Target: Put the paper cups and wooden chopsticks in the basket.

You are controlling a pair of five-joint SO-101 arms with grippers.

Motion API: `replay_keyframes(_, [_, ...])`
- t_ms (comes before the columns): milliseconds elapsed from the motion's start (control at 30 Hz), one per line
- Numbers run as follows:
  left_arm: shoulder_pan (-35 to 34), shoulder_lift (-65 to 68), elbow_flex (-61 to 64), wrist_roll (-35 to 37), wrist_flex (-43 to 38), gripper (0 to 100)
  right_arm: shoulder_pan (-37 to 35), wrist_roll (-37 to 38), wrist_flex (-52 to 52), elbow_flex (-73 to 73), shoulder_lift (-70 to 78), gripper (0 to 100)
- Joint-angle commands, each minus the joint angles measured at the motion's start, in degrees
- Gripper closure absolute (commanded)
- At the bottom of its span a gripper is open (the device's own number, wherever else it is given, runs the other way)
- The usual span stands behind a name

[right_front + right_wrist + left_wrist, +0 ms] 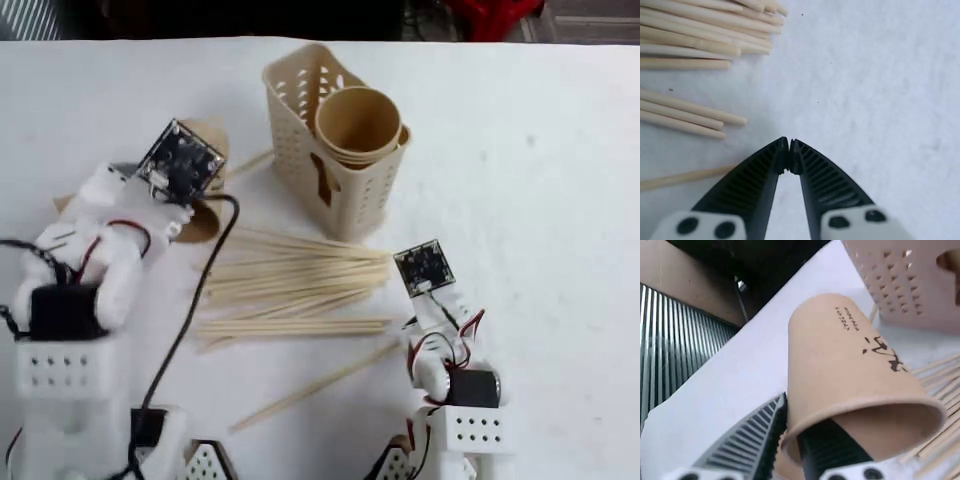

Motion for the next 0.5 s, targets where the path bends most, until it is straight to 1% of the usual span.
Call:
replay_keyframes(0, [7.3,-2.7,-8.6,4.8,3.9,98,0.2,0.5,-1.2,-0.4,-0.7,98.1])
replay_keyframes(133, [15.1,-2.6,-14.0,11.3,3.3,98,0.2,0.5,-1.2,-0.4,-0.7,98.1])
replay_keyframes(267, [23.2,0.2,-15.7,17.8,-2.2,98,0.2,0.5,-1.2,-0.4,-0.7,98.1])
replay_keyframes(367, [25.7,6.9,-19.3,21.9,-3.0,98,0.1,0.5,-1.2,-0.4,-0.7,98.1])
replay_keyframes(467, [26.3,15.4,-26.4,25.6,0.4,98,0.0,0.5,-1.2,-0.4,-0.7,98.1])
